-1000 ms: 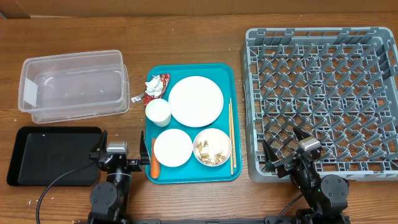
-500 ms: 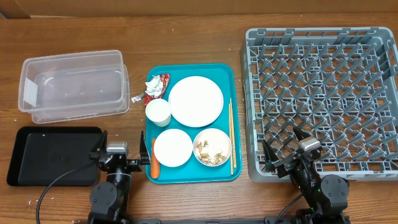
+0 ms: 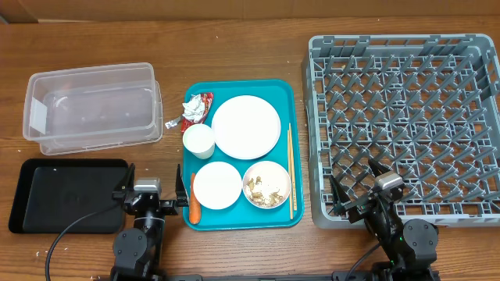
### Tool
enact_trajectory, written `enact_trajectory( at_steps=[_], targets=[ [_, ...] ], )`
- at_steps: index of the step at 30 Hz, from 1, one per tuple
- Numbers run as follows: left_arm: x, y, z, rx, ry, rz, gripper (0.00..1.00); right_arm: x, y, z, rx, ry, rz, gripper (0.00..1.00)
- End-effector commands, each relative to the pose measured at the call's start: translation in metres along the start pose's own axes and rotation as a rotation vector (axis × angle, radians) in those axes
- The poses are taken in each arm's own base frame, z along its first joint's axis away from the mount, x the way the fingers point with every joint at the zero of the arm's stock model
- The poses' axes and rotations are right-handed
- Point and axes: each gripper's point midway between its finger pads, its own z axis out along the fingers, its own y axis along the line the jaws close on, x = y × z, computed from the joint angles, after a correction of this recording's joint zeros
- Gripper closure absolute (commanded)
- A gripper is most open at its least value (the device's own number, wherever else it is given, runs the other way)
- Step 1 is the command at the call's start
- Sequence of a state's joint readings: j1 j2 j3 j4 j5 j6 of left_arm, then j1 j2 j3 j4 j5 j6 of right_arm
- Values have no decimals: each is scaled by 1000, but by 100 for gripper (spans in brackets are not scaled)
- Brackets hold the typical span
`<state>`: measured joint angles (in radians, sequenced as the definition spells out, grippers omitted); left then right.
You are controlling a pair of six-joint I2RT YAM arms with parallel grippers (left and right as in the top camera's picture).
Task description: Sort waste into correct bins and load items into the dishwasher
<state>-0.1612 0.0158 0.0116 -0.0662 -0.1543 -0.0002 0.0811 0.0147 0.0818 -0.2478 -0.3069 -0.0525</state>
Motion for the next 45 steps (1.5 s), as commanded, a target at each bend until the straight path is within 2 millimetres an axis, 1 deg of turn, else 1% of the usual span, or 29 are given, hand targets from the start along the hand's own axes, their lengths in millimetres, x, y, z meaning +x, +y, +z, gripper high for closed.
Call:
enact_trajectory(
  at_steps=[1,33,35,37,40,41,42,44,45],
  targets=[
    [0,1,0,-5,-9,-8,0,-2,1,0,-4,-14,-6,0],
    [0,1,0,-4,-9,-8,0,-2,1,0,-4,-14,-6,0],
    [-4,0,0,2,-23,-11,0,-2,1,0,-4,-15,-6,0],
    [0,-7,0,44,-7,-9,0,-2,1,0,-4,-15,-6,0],
    [1,-31,-3,182,0,-8,0,-2,2,0,-12,-14,-5,0],
    [-1,-40,-5,235,-8,-8,0,-2,7,-1,-38,-14,-2,0],
    [-7,-53,-9,316,-35,-8,0,-3,13,-1,-75,-17,-4,0],
    [-26,-79,-21,481,-116,-1,0,-4,23,-2,-134,-21,-7,0],
    [-36,-88,-28,541,-161,3,0,-4,28,-3,-163,-21,-8,0]
  ],
)
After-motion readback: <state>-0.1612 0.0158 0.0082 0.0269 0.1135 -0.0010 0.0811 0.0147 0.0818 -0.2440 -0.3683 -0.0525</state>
